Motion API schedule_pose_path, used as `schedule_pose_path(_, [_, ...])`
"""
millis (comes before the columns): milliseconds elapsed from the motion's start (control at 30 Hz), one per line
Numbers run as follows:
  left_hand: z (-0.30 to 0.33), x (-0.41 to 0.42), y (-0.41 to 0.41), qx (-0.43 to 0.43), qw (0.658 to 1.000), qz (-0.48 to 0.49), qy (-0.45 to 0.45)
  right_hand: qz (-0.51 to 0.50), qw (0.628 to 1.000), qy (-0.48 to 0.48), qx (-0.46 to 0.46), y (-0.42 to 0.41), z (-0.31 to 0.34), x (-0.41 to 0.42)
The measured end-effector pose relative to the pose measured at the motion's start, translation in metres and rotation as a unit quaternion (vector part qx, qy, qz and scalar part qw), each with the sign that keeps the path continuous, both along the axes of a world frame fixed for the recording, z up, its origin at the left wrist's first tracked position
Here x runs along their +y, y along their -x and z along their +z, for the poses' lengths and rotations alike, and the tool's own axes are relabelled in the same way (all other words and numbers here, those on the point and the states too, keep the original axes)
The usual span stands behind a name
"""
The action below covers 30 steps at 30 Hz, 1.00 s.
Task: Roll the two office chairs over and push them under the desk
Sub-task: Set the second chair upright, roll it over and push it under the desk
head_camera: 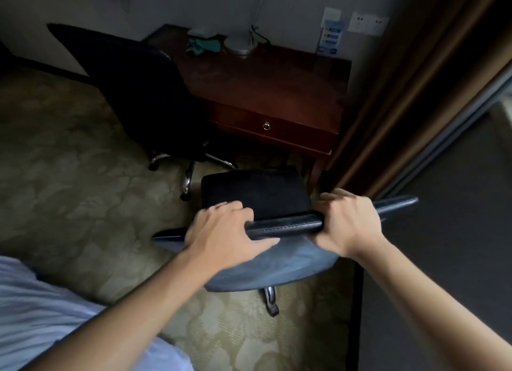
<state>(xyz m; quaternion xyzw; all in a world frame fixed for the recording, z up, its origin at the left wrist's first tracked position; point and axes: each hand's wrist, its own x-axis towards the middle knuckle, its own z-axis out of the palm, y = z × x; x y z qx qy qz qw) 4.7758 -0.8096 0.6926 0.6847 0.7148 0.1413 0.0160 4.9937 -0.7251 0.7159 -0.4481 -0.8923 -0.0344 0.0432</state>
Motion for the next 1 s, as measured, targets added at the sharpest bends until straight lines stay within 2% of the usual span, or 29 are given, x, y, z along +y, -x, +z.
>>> schedule_pose_path(533, [0.008,0.034,0.079,0.024,0.997,-0.067,-0.038,0.018,1.0,-0.001,0.015,0.061,0.002,0.0])
schedule_pose_path(1000, [0.004,0.076,0.183,-0.001,0.993,-0.114,-0.043,-0.08,0.996,-0.007,0.028,0.167,-0.013,0.025])
